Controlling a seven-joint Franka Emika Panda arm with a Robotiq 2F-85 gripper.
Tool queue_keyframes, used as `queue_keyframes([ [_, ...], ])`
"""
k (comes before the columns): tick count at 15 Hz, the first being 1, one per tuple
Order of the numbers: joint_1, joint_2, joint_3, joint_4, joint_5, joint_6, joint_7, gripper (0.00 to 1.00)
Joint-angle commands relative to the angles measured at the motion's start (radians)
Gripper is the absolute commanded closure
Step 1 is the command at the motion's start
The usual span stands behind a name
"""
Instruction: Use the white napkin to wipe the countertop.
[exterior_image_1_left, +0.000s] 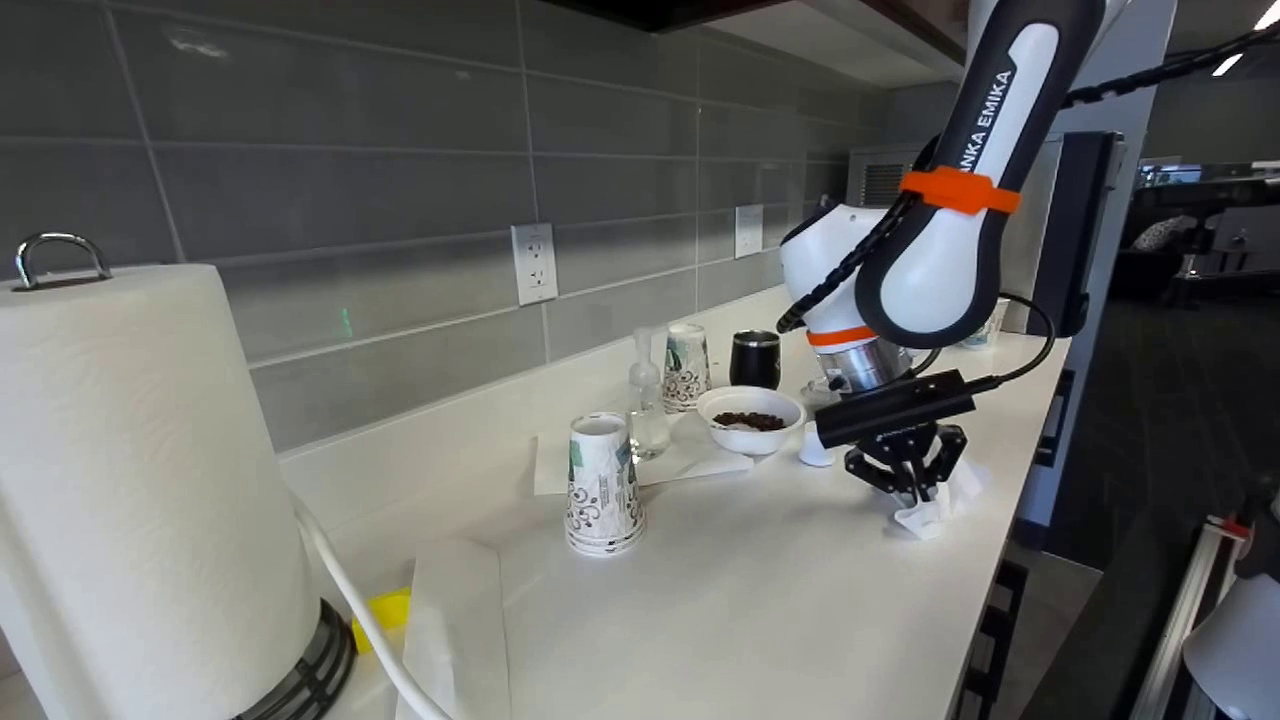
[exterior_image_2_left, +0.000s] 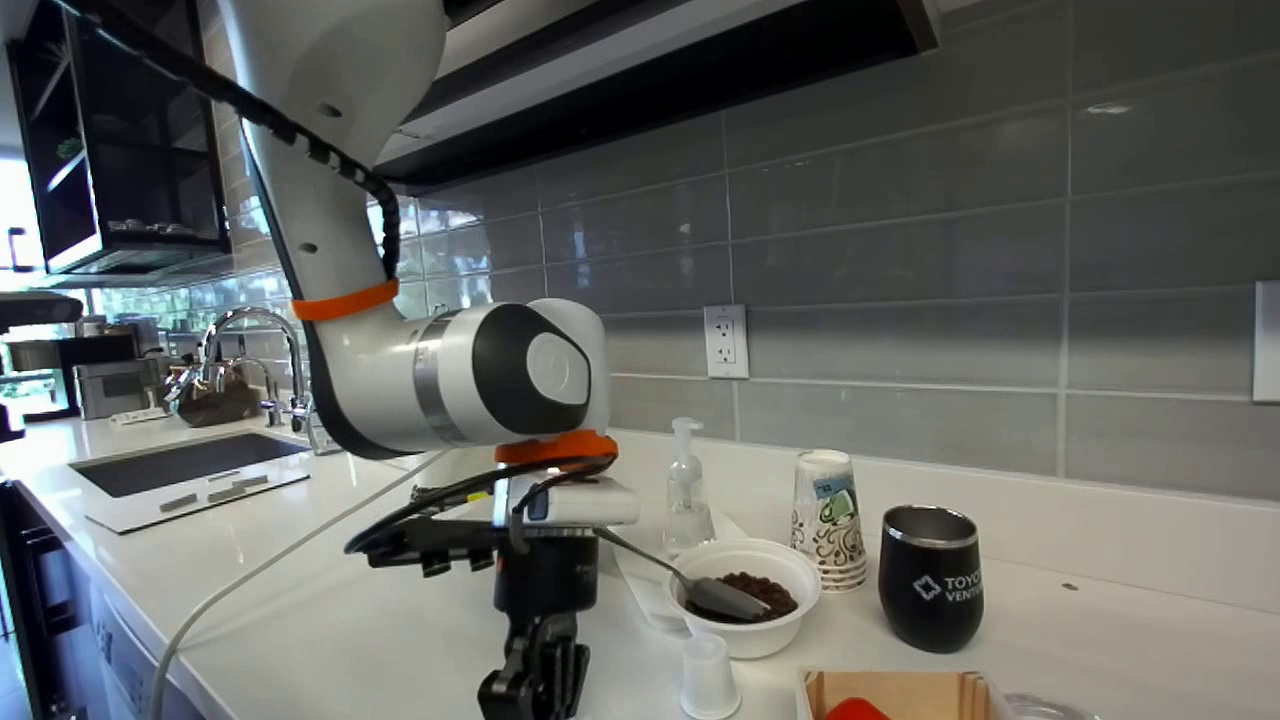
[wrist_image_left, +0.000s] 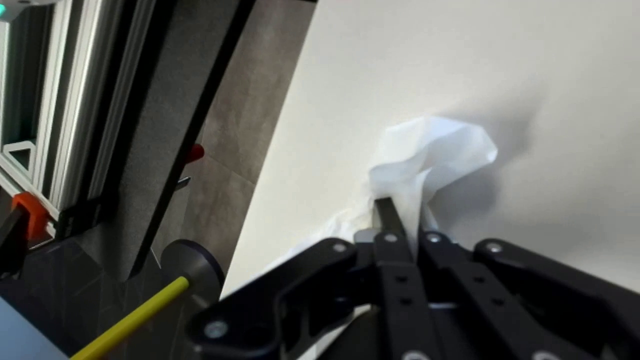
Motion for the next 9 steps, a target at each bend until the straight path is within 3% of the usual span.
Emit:
queue_keyframes([
  [1,-0.037,0.068,-0.039,0.002,-0.134,0.137,0.157,1.00],
  [9,-0.005,0.086,0.011,0.043,-0.076,0.396,0.186,1.00],
])
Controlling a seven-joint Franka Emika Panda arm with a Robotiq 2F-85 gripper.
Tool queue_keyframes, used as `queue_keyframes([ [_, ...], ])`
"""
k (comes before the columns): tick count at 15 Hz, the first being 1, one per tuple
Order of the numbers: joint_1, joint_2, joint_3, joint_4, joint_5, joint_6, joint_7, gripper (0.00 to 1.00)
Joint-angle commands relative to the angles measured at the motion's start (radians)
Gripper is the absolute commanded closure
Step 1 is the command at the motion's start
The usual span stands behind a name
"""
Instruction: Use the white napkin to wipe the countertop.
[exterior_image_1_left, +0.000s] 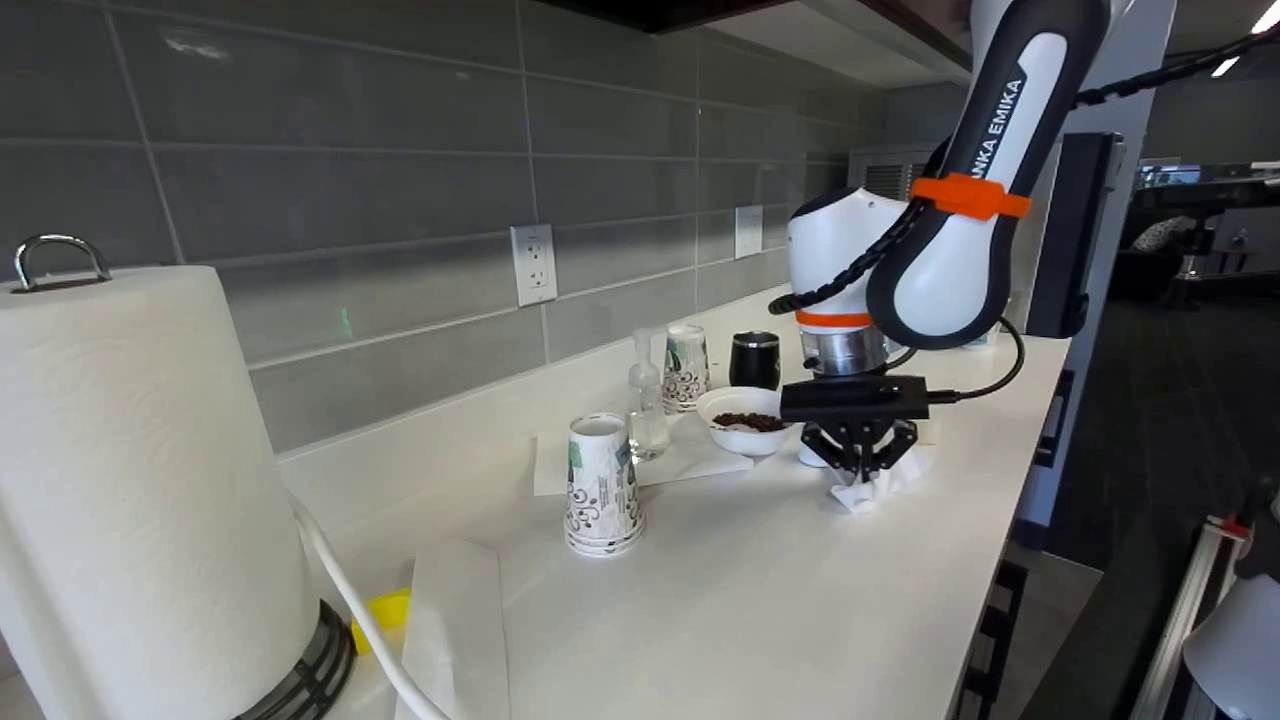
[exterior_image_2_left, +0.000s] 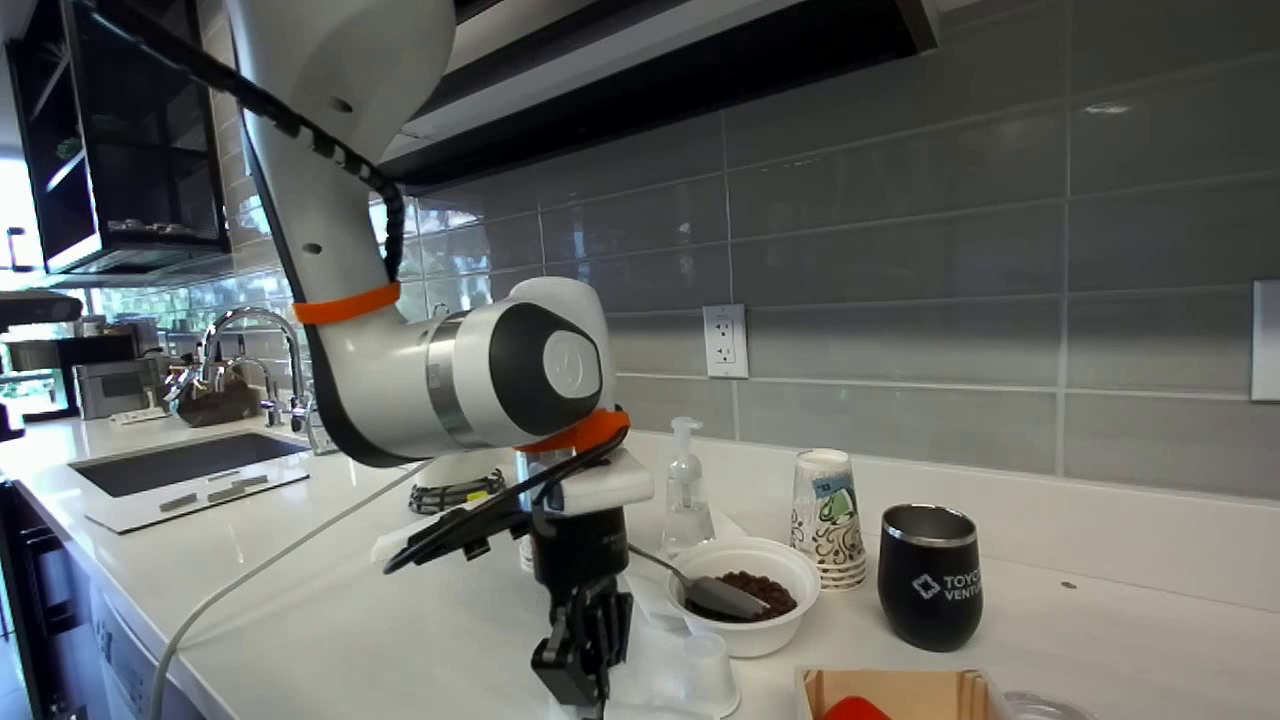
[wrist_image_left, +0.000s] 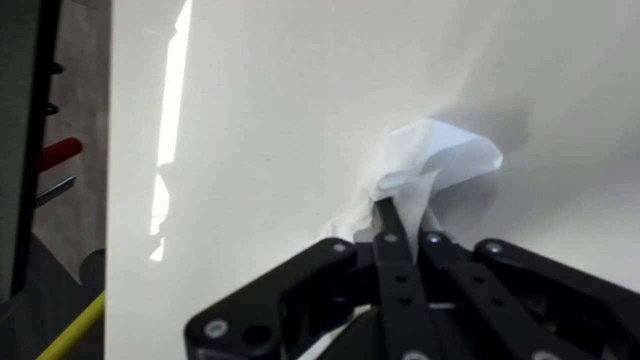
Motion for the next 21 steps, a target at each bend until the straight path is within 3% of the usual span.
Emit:
queue_keyframes([
  [1,0.026,0.084,0.035,0.050,0.017,0.177,0.034,1.00],
  [6,0.055,0.152,0.136,0.105,0.052,0.321,-0.006,1.00],
  [10,0.026,0.174,0.281,0.124,0.099,0.314,-0.077,1.00],
  [11,0.004,0.175,0.328,0.120,0.127,0.301,-0.108,1.00],
  [12,0.044,0.175,0.331,0.102,0.271,0.288,-0.235,1.00],
  [13,-0.076,0.179,0.455,0.103,0.259,0.255,-0.247,1.00],
  [17,-0.232,0.124,0.644,0.088,0.469,0.070,-0.502,1.00],
  [18,-0.253,0.100,0.659,0.084,0.497,0.009,-0.532,1.00],
  [19,-0.138,0.062,0.551,0.078,0.606,-0.051,-0.621,1.00],
  [21,-0.092,0.011,0.468,0.070,0.631,-0.192,-0.659,1.00],
])
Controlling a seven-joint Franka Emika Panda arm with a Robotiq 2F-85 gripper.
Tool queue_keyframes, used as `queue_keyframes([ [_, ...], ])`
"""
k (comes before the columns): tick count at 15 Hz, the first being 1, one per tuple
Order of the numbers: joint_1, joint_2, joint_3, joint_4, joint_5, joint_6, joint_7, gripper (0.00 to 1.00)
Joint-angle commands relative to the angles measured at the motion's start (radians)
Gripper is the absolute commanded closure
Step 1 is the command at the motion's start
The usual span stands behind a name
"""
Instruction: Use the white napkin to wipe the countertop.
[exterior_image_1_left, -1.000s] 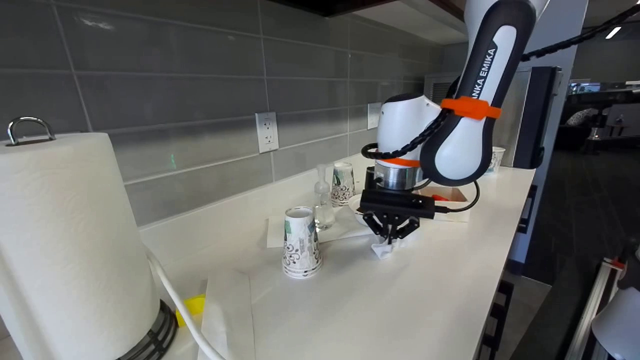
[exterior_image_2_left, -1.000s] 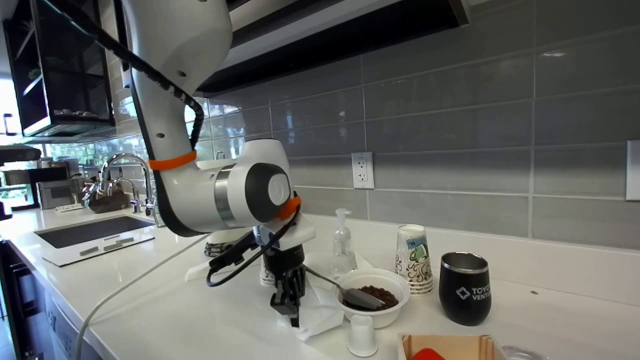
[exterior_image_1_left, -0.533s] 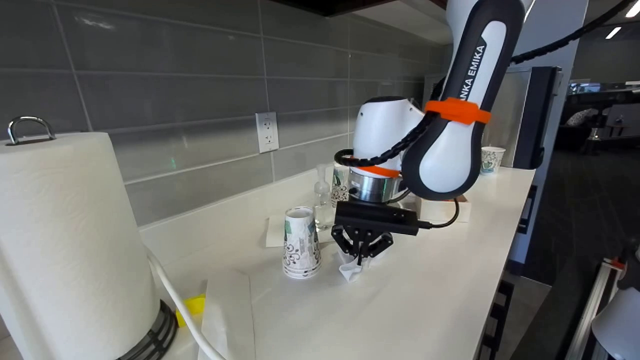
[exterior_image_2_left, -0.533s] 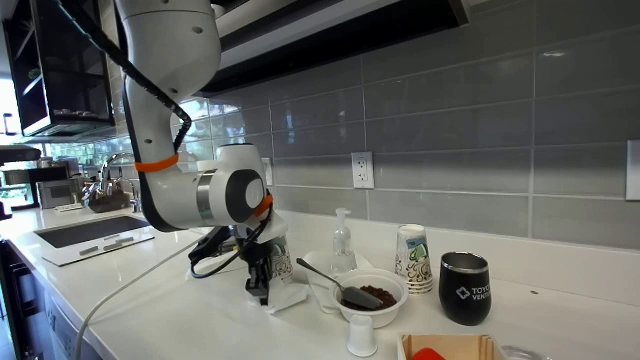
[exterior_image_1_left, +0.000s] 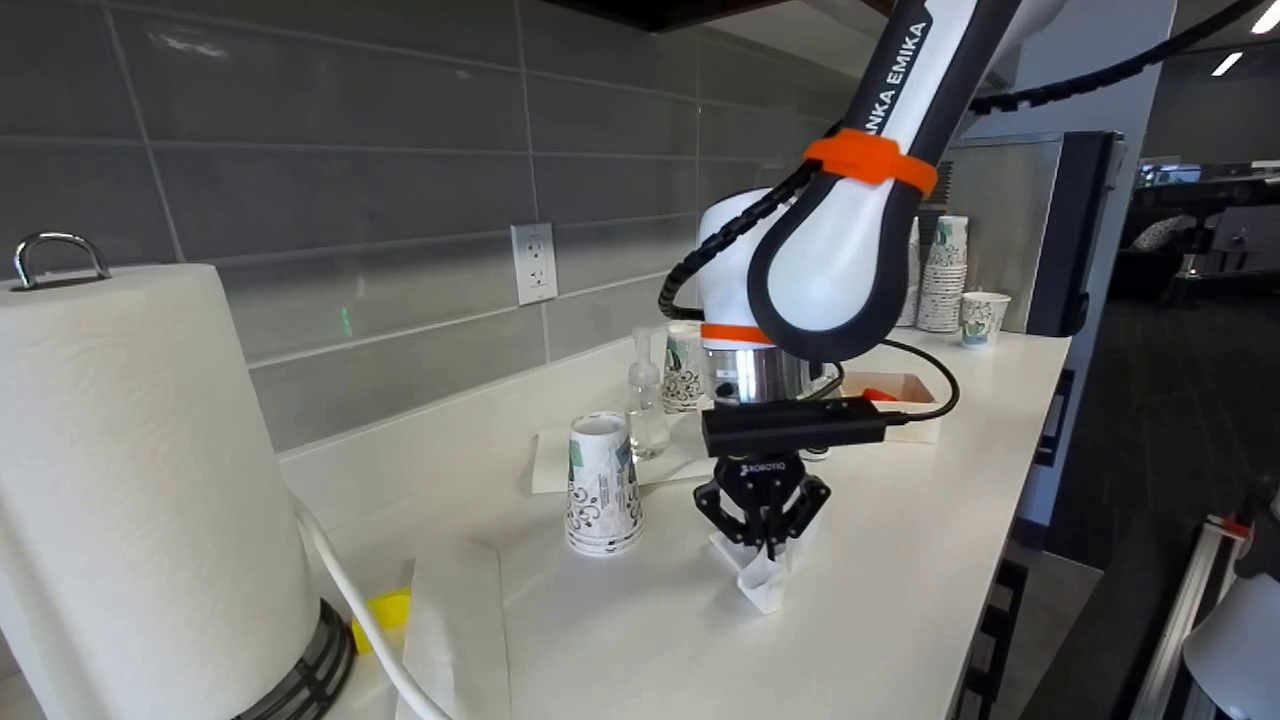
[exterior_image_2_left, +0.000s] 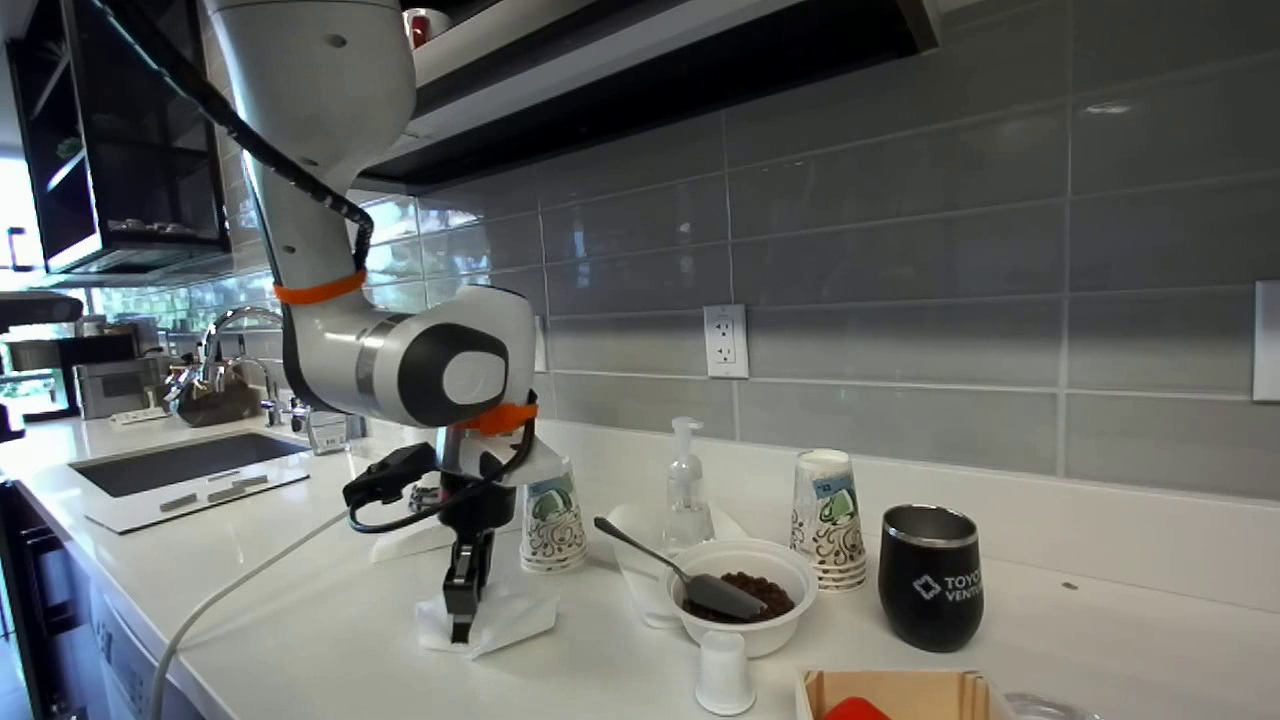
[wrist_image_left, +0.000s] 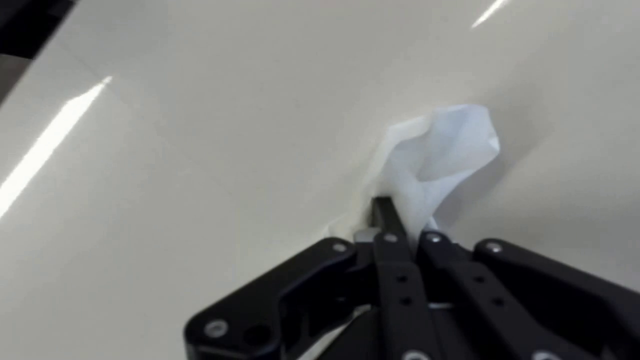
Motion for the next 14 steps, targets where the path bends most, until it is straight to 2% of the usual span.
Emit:
queue_keyframes([
  [1,0.106,-0.097,-0.162,-0.039,0.074,-0.232,-0.108,1.00],
  [3,0.144,-0.121,-0.250,-0.050,0.009,-0.322,-0.074,1.00],
  [4,0.161,-0.130,-0.284,-0.054,-0.031,-0.330,-0.051,1.00],
  [7,0.205,-0.153,-0.330,-0.053,-0.105,-0.271,-0.012,1.00],
  [10,0.258,-0.175,-0.315,-0.030,-0.164,-0.196,0.035,1.00],
  [14,0.343,-0.177,-0.252,0.021,-0.134,-0.086,0.011,1.00],
])
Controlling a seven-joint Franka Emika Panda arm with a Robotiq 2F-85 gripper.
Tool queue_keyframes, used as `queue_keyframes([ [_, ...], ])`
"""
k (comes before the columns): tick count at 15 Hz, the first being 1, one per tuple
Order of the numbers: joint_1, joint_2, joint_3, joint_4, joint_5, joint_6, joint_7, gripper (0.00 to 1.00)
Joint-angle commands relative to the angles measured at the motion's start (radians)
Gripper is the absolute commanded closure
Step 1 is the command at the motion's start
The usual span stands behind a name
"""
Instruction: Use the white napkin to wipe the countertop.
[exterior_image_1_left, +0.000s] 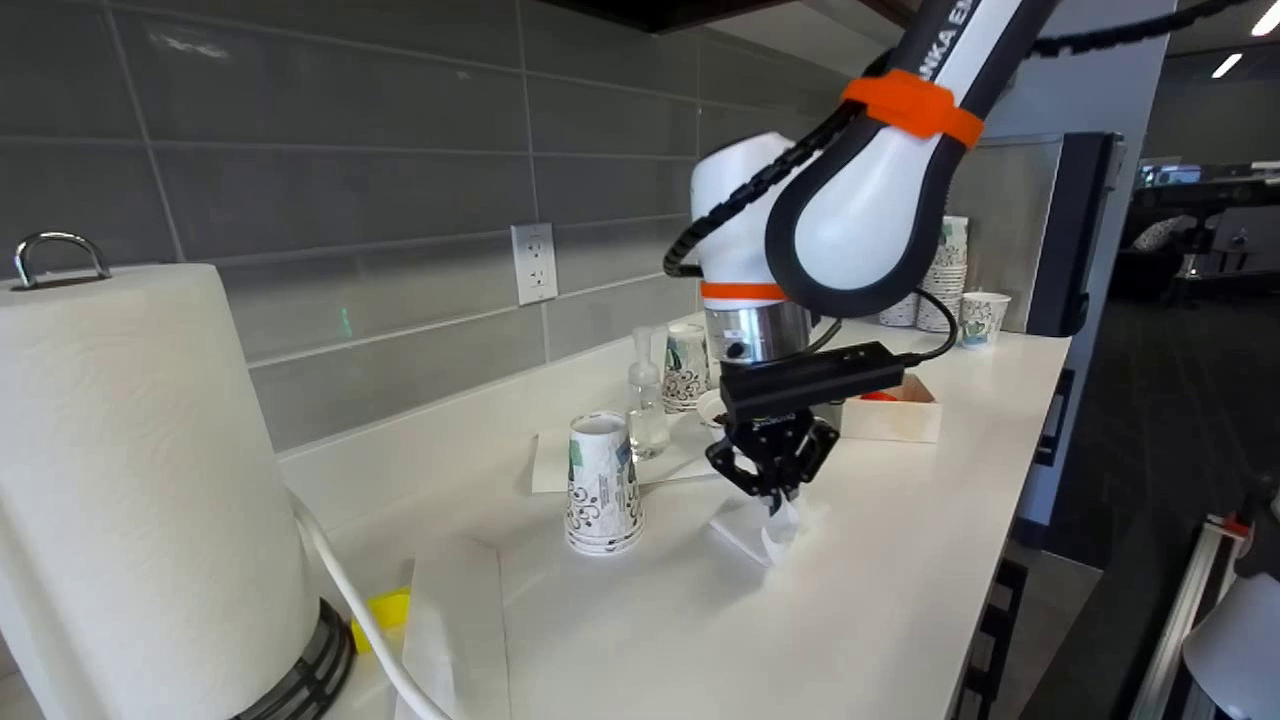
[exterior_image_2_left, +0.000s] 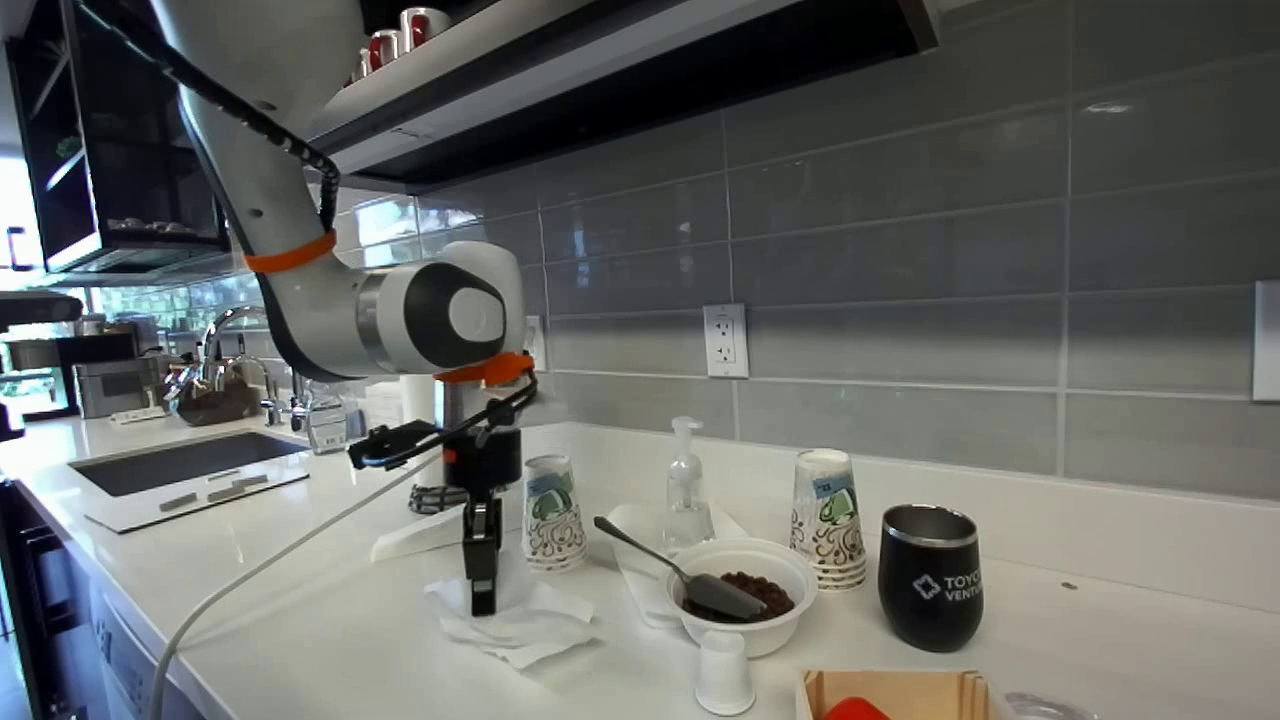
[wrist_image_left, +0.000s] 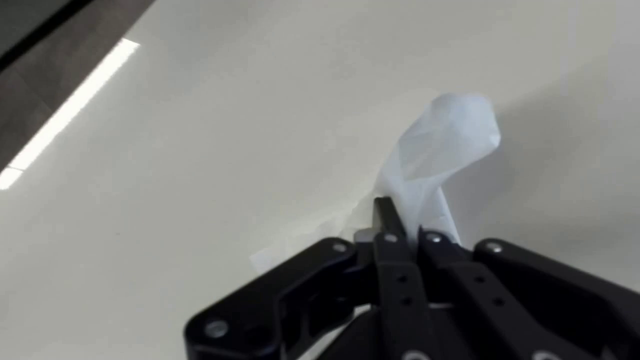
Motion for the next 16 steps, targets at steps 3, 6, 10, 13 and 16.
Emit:
queue_keyframes([
  [3,0.105,-0.022,0.070,0.064,-0.013,0.113,-0.008,1.00],
  [6,0.138,-0.016,0.090,0.106,-0.050,0.171,0.005,1.00],
  [10,0.155,0.031,0.093,0.169,-0.244,0.290,0.074,1.00],
  [13,0.168,0.088,0.094,0.220,-0.332,0.367,0.078,1.00],
  [16,0.188,0.177,0.121,0.284,-0.315,0.419,0.007,1.00],
])
